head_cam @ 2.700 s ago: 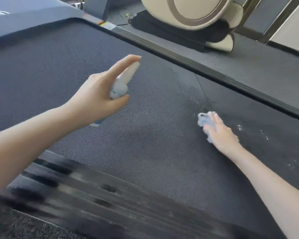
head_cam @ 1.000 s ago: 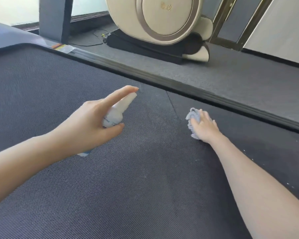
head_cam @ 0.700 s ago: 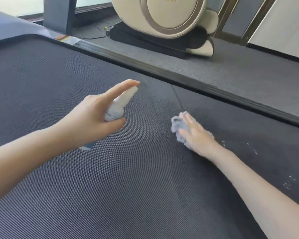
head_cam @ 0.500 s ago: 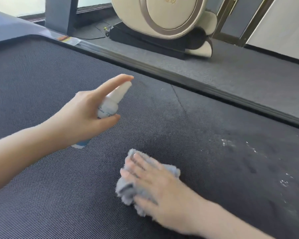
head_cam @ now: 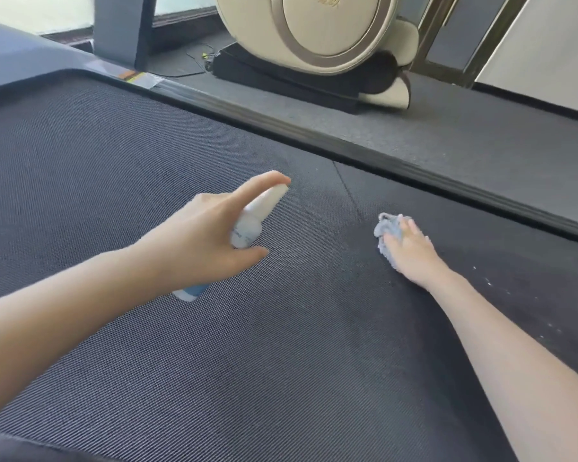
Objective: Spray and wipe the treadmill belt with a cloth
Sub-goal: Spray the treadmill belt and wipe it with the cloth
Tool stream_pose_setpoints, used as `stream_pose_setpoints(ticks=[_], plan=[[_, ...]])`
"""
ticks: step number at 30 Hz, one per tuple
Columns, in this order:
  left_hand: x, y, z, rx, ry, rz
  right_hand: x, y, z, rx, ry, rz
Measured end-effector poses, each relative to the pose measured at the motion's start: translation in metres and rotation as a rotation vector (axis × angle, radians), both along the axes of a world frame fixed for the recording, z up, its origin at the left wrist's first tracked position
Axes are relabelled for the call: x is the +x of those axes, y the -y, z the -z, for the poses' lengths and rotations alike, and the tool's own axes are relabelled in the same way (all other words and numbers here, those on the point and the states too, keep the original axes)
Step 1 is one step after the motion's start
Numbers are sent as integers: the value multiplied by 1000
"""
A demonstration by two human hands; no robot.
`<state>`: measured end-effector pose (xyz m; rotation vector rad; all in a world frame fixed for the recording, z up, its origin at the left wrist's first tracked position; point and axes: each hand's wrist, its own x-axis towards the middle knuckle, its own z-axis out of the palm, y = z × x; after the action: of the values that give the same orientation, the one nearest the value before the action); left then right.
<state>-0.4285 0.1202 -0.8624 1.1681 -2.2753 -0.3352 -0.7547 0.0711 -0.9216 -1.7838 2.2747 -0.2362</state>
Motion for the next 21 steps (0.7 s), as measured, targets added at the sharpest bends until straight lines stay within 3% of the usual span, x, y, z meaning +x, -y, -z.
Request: stream_pose_setpoints(ticks=[21], plan=[[-36, 26, 2, 9, 30, -269, 2, -11, 1, 6, 4, 25]])
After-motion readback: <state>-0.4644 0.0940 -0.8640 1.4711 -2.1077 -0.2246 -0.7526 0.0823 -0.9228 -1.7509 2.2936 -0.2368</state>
